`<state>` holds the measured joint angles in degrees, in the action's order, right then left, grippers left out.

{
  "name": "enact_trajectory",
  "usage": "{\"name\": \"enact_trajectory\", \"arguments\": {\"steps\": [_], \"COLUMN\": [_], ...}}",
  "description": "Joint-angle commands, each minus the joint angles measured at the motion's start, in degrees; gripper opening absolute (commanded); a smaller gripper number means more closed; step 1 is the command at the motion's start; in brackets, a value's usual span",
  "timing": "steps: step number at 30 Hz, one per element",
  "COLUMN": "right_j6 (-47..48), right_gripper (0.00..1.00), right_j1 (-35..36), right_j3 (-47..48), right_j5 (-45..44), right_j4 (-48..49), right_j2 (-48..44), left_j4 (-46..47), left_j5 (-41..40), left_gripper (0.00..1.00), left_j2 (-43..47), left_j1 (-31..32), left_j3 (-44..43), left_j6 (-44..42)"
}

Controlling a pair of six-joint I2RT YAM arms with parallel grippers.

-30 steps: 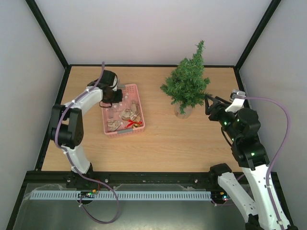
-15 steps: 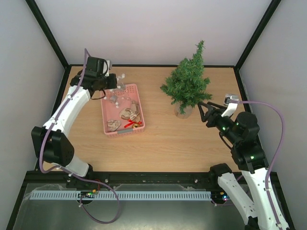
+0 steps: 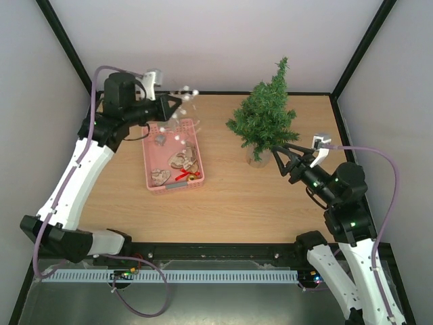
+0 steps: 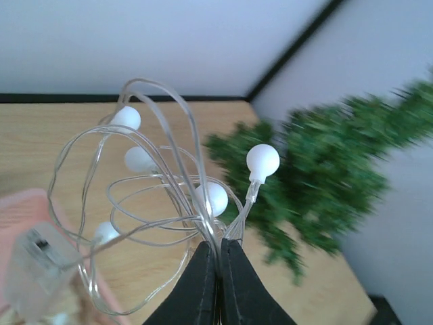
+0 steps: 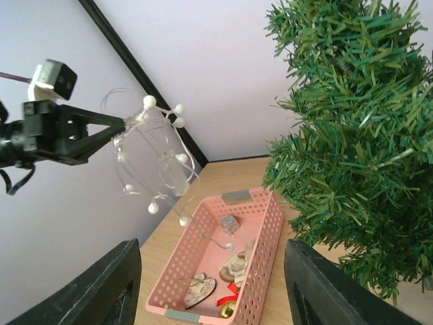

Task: Decorate the small christmas tree
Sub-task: Pick up the decoration item from the storage box, then move the storage box to the center of the board.

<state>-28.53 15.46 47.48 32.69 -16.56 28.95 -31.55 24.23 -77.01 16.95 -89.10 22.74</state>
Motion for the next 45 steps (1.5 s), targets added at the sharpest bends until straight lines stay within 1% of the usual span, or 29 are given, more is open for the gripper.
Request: {"name": "enact_trajectory", "arguments": {"steps": [1, 4, 7, 10, 12, 16, 21, 23, 25, 27, 30, 34, 39, 45], "right_j6": [-1.5, -0.7, -0.7, -2.1, -2.5, -2.1, -2.6, -2.9, -3.5, -4.3, -5.2, -5.7, -6.3, -7.0], "right_gripper": [0.56, 0.56, 0.56, 0.56, 0.56, 0.56, 0.55, 0.54, 0.54, 0.53, 0.52, 0.51, 0.51, 0.49], "right_j1": [0.1, 0.0, 0.0, 0.0, 0.1, 0.1, 0.1, 0.1, 0.0, 0.0, 0.1, 0.0, 0.1, 0.4], "right_j3": [-1.7, -1.1, -1.9, -2.7, -2.7, -2.1, -2.5, -2.8, -2.9, -3.0, -2.9, -3.1, -4.6, -6.1], "right_j5": [1.5, 1.4, 1.8, -0.1, -0.9, -2.4, -3.9, -3.7, -3.6, -3.2, -2.3, -1.3, -0.8, -1.3], "right_j4": [4.3, 2.9, 3.2, 3.9, 3.3, 1.4, 0.5, 1.1, 2.3, 3.5, 4.6, 4.1, 3.2, 2.8], "right_j2": [-1.2, -1.4, -2.6, -3.5, -3.5, -3.5, -3.5, -3.1, -2.2, -0.9, 0.9, 2.5, 2.8, 2.9], "left_j4": [2.6, 3.7, 8.7, 14.5, 15.8, 17.7, 20.4, 22.7, 23.7, 23.4, 22.7, 22.6, 24.8, 25.4], "left_j5": [7.3, 8.2, 10.4, 10.6, 9.0, 7.7, 3.6, 3.7, 3.6, 2.4, -2.1, -6.0, -6.6, -6.1], "left_gripper": [0.02, 0.02, 0.02, 0.02, 0.02, 0.02, 0.02, 0.02, 0.02, 0.02, 0.02, 0.02, 0.02, 0.02], "left_j2": [2.7, 4.4, 6.9, 9.7, 10.6, 12.7, 15.6, 15.7, 15.4, 14.8, 13.2, 8.8, 5.2, 3.1], "left_j1": [6.6, 10.8, 14.7, 17.9, 19.0, 20.1, 20.8, 20.8, 20.8, 20.8, 20.8, 18.9, 14.5, 11.3], "left_j3": [1.2, 1.3, 4.6, 12.2, 17.7, 29.6, 42.7, 47.5, 50.5, 52.3, 53.8, 54.1, 53.6, 51.3], "left_j6": [4.4, 6.0, 10.1, 13.5, 13.7, 14.5, 15.0, 15.8, 15.9, 15.2, 13.7, 11.5, 10.1, 7.8]}}
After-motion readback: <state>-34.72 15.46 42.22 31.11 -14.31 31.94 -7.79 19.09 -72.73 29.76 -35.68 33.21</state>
